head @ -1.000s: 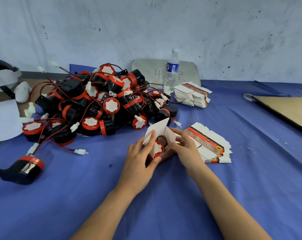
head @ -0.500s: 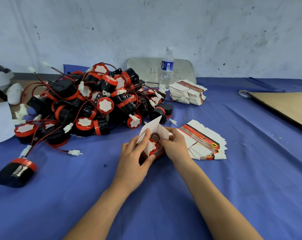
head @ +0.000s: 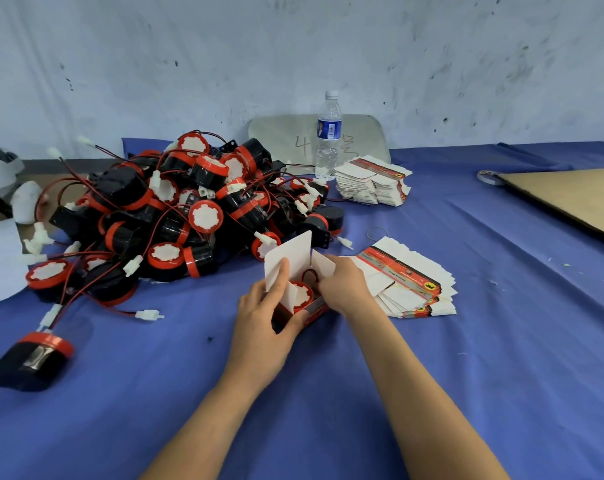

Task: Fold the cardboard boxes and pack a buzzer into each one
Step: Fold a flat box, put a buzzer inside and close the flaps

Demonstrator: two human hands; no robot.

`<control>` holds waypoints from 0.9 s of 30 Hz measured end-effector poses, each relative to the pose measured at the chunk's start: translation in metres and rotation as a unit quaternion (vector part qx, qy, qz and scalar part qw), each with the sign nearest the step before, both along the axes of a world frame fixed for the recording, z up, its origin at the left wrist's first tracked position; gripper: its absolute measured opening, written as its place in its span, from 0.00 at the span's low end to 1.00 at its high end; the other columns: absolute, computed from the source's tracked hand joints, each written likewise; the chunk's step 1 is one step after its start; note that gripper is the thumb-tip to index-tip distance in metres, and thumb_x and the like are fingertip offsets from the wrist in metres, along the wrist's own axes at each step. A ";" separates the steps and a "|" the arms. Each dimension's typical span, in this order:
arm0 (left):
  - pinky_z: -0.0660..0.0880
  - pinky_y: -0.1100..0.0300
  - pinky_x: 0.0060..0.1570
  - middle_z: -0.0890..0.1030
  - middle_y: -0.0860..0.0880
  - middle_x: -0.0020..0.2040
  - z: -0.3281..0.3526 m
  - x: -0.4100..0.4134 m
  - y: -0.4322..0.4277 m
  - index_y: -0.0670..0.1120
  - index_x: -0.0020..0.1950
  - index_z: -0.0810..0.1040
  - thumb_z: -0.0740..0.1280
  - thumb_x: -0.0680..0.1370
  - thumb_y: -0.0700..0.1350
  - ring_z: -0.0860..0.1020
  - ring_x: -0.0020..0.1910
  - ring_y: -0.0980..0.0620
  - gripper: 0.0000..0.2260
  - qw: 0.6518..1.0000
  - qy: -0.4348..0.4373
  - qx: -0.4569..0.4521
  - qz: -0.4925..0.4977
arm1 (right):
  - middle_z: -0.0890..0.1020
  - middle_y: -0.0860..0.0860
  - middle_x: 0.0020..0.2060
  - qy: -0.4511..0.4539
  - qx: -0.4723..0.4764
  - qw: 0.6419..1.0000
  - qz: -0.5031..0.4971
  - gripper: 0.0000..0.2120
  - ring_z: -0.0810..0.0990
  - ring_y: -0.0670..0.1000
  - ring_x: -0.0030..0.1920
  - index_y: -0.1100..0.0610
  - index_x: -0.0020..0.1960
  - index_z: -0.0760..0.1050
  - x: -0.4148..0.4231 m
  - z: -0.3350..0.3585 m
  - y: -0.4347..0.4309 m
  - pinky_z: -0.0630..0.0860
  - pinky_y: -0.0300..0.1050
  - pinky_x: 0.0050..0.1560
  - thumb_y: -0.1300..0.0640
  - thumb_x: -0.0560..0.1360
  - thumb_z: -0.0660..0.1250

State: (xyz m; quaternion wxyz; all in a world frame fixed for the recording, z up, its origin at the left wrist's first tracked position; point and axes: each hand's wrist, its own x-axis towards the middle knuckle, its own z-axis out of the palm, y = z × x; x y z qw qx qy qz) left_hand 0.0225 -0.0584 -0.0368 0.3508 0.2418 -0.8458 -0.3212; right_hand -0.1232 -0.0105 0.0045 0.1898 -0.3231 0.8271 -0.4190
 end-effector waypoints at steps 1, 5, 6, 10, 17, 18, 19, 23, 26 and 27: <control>0.68 0.57 0.61 0.69 0.55 0.58 0.000 0.000 0.000 0.66 0.71 0.49 0.70 0.77 0.46 0.66 0.59 0.52 0.36 1.000 0.001 0.002 -0.001 | 0.77 0.51 0.40 -0.005 -0.008 1.000 -0.007 0.11 0.74 0.54 0.43 0.54 0.50 0.78 0.001 -0.003 0.001 0.63 0.37 0.29 0.67 0.74 0.63; 0.70 0.52 0.60 0.70 0.54 0.58 -0.001 0.000 -0.002 0.66 0.72 0.48 0.70 0.76 0.44 0.67 0.58 0.51 0.37 1.000 0.001 0.011 -0.001 | 0.75 0.44 0.35 -0.026 -0.048 0.998 -0.008 0.06 0.75 0.49 0.39 0.50 0.43 0.73 0.001 -0.007 0.009 0.65 0.37 0.31 0.59 0.75 0.68; 0.71 0.52 0.60 0.70 0.54 0.58 -0.001 0.000 -0.001 0.67 0.71 0.48 0.70 0.76 0.44 0.67 0.58 0.51 0.37 1.000 0.002 0.015 -0.002 | 0.75 0.43 0.38 -0.038 -0.066 0.997 -0.015 0.06 0.75 0.45 0.39 0.49 0.48 0.72 0.002 -0.005 0.010 0.66 0.36 0.31 0.58 0.74 0.67; 0.71 0.54 0.59 0.70 0.56 0.56 0.000 0.001 0.001 0.68 0.71 0.50 0.71 0.76 0.44 0.69 0.57 0.50 0.37 1.000 0.018 0.012 -0.005 | 0.75 0.49 0.51 0.073 -0.251 0.965 -0.019 0.13 0.77 0.43 0.47 0.54 0.52 0.71 0.011 0.009 0.014 0.73 0.38 0.42 0.67 0.71 0.65; 0.74 0.51 0.54 0.71 0.54 0.53 0.001 0.001 -0.001 0.68 0.70 0.49 0.71 0.76 0.44 0.72 0.52 0.48 0.38 0.999 0.033 0.029 0.006 | 0.63 0.41 0.74 0.262 -0.100 0.957 0.074 0.14 0.60 0.49 0.72 0.51 0.46 0.85 0.012 0.007 0.018 0.72 0.47 0.58 0.61 0.74 0.60; 0.74 0.52 0.54 0.71 0.54 0.53 0.001 0.001 -0.001 0.68 0.70 0.49 0.71 0.76 0.44 0.72 0.52 0.48 0.37 0.999 0.034 0.029 0.006 | 0.61 0.40 0.75 0.251 -0.086 0.961 0.076 0.15 0.59 0.49 0.73 0.50 0.45 0.85 0.012 0.007 0.018 0.72 0.47 0.59 0.61 0.74 0.60; 0.73 0.53 0.54 0.71 0.55 0.53 0.001 0.001 -0.001 0.69 0.70 0.49 0.71 0.76 0.45 0.72 0.52 0.48 0.37 0.999 0.031 0.026 0.007 | 0.60 0.39 0.75 0.246 -0.079 0.963 0.074 0.14 0.58 0.49 0.73 0.51 0.44 0.84 0.012 0.009 0.018 0.71 0.47 0.60 0.60 0.74 0.60; 0.73 0.55 0.54 0.71 0.55 0.54 0.001 0.001 0.001 0.69 0.70 0.50 0.71 0.76 0.46 0.72 0.53 0.48 0.37 0.999 0.027 0.019 0.006 | 0.64 0.43 0.74 0.240 -0.072 0.967 0.052 0.14 0.66 0.50 0.70 0.57 0.31 0.76 0.016 0.017 0.018 0.69 0.41 0.55 0.62 0.74 0.61; 0.72 0.56 0.53 0.72 0.54 0.54 0.002 0.001 0.002 0.69 0.70 0.50 0.72 0.76 0.47 0.72 0.53 0.49 0.37 0.999 0.029 0.014 0.013 | 0.70 0.47 0.72 0.243 -0.007 0.969 0.038 0.15 0.78 0.53 0.57 0.59 0.28 0.71 0.015 0.021 0.020 0.67 0.40 0.44 0.63 0.73 0.60; 0.72 0.56 0.53 0.72 0.54 0.54 0.002 0.001 0.002 0.69 0.70 0.51 0.72 0.76 0.47 0.72 0.52 0.49 0.37 0.999 0.031 0.013 0.016 | 0.73 0.50 0.69 0.242 0.037 0.969 0.042 0.11 0.79 0.55 0.54 0.62 0.32 0.75 0.014 0.021 0.020 0.68 0.41 0.43 0.63 0.73 0.60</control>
